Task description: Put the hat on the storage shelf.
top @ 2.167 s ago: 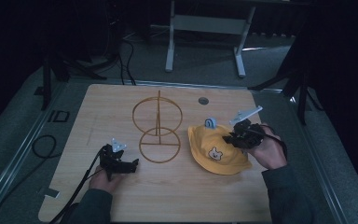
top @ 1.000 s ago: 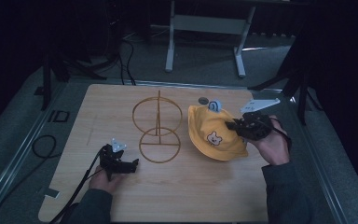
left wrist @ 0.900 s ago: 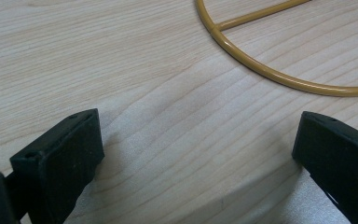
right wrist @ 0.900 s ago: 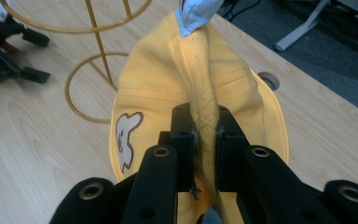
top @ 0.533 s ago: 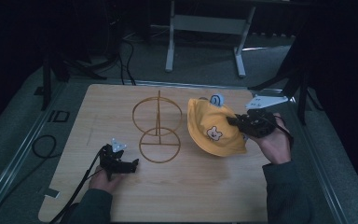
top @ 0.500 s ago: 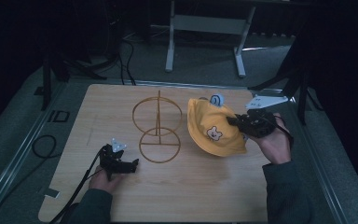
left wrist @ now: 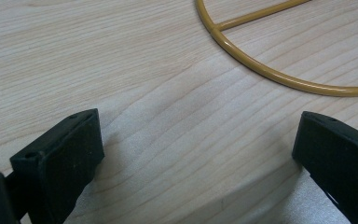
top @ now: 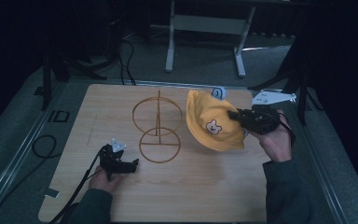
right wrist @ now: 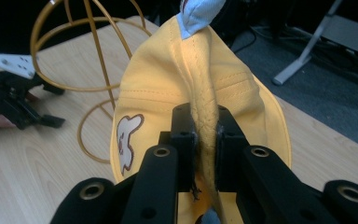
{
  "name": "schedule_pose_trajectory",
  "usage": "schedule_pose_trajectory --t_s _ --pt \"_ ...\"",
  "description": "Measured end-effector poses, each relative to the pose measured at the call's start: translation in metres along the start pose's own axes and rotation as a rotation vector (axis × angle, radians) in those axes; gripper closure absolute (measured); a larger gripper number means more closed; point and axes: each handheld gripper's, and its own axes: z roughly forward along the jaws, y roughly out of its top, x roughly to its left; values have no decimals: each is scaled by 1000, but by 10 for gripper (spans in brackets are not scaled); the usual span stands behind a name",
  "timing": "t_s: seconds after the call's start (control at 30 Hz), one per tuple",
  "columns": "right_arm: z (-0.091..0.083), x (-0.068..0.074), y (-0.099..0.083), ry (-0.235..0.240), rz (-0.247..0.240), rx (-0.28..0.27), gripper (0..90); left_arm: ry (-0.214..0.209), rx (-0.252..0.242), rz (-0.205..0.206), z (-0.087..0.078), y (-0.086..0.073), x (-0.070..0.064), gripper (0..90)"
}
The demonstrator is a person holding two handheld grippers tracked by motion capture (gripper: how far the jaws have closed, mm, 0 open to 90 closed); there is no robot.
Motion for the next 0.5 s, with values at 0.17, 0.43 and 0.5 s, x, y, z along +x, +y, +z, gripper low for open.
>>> schedule_pose_trajectory --t_s 0.17,0.43,0.5 --pt "-3 -1 1 11 13 -26 816 1 -1 -1 0 0 0 19" --pt "-3 2 6 19 14 -65 819 1 -1 0 0 0 0 19" --pt "-2 3 8 19 11 -73 819 1 -1 -1 0 0 0 19"
